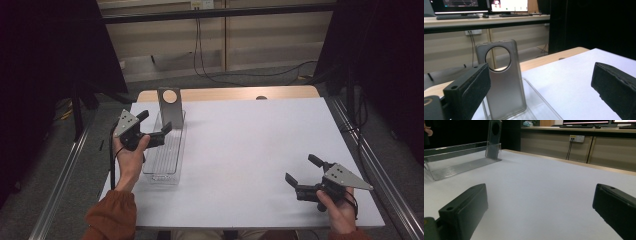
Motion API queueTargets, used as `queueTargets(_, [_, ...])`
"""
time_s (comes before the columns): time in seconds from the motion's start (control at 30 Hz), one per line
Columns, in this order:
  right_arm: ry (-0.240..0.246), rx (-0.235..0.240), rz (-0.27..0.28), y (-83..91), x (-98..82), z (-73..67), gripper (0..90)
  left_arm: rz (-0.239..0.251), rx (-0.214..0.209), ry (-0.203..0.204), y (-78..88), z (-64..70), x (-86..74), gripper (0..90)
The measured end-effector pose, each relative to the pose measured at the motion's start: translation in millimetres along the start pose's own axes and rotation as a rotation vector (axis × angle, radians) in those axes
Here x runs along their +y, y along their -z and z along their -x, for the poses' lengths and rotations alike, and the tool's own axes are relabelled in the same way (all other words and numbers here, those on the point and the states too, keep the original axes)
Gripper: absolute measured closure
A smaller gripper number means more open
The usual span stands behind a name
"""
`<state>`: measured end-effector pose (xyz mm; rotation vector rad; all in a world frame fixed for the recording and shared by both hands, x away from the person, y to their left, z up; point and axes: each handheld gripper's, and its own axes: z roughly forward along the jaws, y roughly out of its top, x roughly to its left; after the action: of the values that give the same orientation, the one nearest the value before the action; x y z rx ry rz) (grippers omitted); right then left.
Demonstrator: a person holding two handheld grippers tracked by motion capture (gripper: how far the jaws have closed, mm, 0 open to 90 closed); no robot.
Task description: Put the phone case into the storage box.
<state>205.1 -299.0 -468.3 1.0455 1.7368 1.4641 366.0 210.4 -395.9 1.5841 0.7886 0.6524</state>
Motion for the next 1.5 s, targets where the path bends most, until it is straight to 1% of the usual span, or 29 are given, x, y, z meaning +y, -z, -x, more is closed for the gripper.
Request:
queueTargets(0.07, [-0.001, 0.0, -0.002, 0.0, -0.1, 0.0, 0.0, 0.008, 0.013, -0.01, 5.8, 1.2, -0.4, 2.8])
queueTargets(0.13, [-0.001, 0.0, -0.001, 0.0, 0.0, -0.1, 0.0, 0.015, 0.024, -0.002, 10.7, 1.6, -2.3, 2.9])
queueTargets(0.17, [-0.004, -0.002, 0.0, -0.2, 0.1, -0.4, 0.0, 0.018, 0.029, 0.011, 12.4, 1.9, -3.8, 2.8])
queueTargets(0.23, [-0.002, 0.002, 0.0, -0.5, 0.0, -0.3, 0.0, 0.01, 0.036, 0.018, 16.8, 2.4, -6.9, 2.8])
queueTargets(0.3, [-0.003, -0.002, -0.001, -0.4, 0.3, -0.4, 0.0, 0.002, 0.045, 0.012, 21.9, 3.0, -10.0, 2.9])
queueTargets(0.33, [-0.001, -0.003, 0.0, -0.3, 0.3, -0.2, 0.0, -0.001, 0.045, 0.026, 25.0, 3.3, -11.3, 2.9])
queueTargets(0.37, [-0.005, -0.002, 0.0, -0.5, 0.2, -0.3, 0.0, 0.01, 0.04, 0.045, 27.4, 3.4, -13.2, 2.8])
queueTargets(0.4, [0.0, 0.002, -0.004, 0.0, 0.2, 0.2, 0.0, 0.022, 0.05, 0.057, 29.7, 4.5, -14.8, 2.8])
queueTargets(0.43, [-0.004, 0.0, -0.001, -0.1, 0.4, -0.1, 0.0, 0.018, 0.069, 0.035, 33.4, 3.6, -16.4, 2.8])
queueTargets(0.47, [-0.002, -0.003, -0.001, -0.2, 0.4, -0.2, 0.0, 0.02, 0.079, 0.029, 36.2, 3.7, -18.0, 2.8])
queueTargets(0.53, [-0.002, -0.002, -0.001, -0.2, 0.4, -0.4, 0.0, 0.021, 0.088, 0.046, 41.3, 3.9, -21.6, 2.8])
queueTargets(0.57, [0.0, -0.002, 0.0, -0.2, 0.5, -0.4, 0.0, 0.029, 0.092, 0.068, 43.8, 5.1, -23.5, 2.8])
queueTargets(0.6, [-0.001, -0.001, -0.001, -0.1, 0.5, -0.5, 0.0, 0.035, 0.085, 0.067, 46.2, 5.6, -25.4, 2.5])
queueTargets(0.67, [-0.002, -0.004, -0.001, 0.1, 0.5, -0.2, 0.0, 0.023, 0.09, 0.046, 51.8, 8.2, -27.9, 2.5])
queueTargets(0.73, [-0.001, -0.003, -0.002, -0.1, 0.5, -0.1, 0.0, 0.033, 0.077, 0.057, 56.1, 11.1, -31.2, 2.5])
queueTargets(0.8, [-0.002, -0.003, -0.001, 0.0, 0.6, -0.2, 0.0, 0.017, 0.087, 0.04, 61.0, 13.0, -34.8, 2.5])
queueTargets(0.83, [-0.003, -0.003, -0.001, 0.1, 0.7, -0.2, 0.0, 0.021, 0.093, 0.043, 63.1, 14.1, -36.6, 2.5])
queueTargets(0.9, [-0.005, -0.004, -0.001, 0.3, 0.8, -0.4, 0.0, 0.017, 0.087, 0.044, 67.5, 14.9, -40.2, 2.5])
queueTargets(0.93, [-0.005, -0.005, -0.001, 0.3, 0.8, -0.5, 0.0, 0.011, 0.098, 0.037, 69.8, 15.0, -42.0, 2.5])
queueTargets(1.03, [-0.005, -0.005, -0.002, 0.4, 0.7, -0.4, 0.0, 0.007, 0.108, 0.049, 75.4, 13.6, -48.0, 2.7])
queueTargets(1.07, [-0.008, -0.009, 0.001, 0.2, 0.7, -0.6, 0.0, -0.002, 0.125, 0.048, 77.4, 13.2, -49.2, 2.7])
queueTargets(1.1, [-0.005, -0.008, 0.0, 0.3, 0.6, -0.4, 0.0, 0.008, 0.129, 0.055, 78.9, 12.8, -50.4, 2.8])
queueTargets(1.13, [-0.005, -0.007, 0.0, 0.4, 0.5, -0.4, 0.0, 0.009, 0.109, 0.065, 80.2, 12.3, -51.2, 2.8])
queueTargets(1.2, [-0.009, -0.011, 0.001, 0.8, 0.5, -0.6, 0.0, 0.015, 0.116, 0.079, 83.7, 13.2, -53.2, 2.8])
queueTargets(1.27, [-0.005, -0.012, 0.002, 1.2, 0.4, -0.3, 0.0, 0.005, 0.103, 0.067, 88.1, 13.5, -55.3, 2.6])
queueTargets(1.33, [-0.008, -0.015, 0.001, 1.8, 0.3, -0.1, 0.0, 0.013, 0.098, 0.08, 91.1, 15.5, -57.5, 2.1])
queueTargets(1.37, [-0.009, -0.018, 0.004, 1.9, 0.4, 0.0, 0.0, 0.008, 0.104, 0.084, 93.1, 16.3, -58.4, 2.1])
queueTargets(1.47, [-0.001, -0.018, 0.003, 2.6, 0.3, 0.2, 0.0, -0.001, 0.102, 0.082, 98.3, 18.5, -61.1, 2.1])
queueTargets(1.5, [0.001, -0.015, 0.001, 3.2, 0.3, 0.3, 0.0, 0.005, 0.104, 0.085, 100.1, 19.2, -61.9, 2.1])
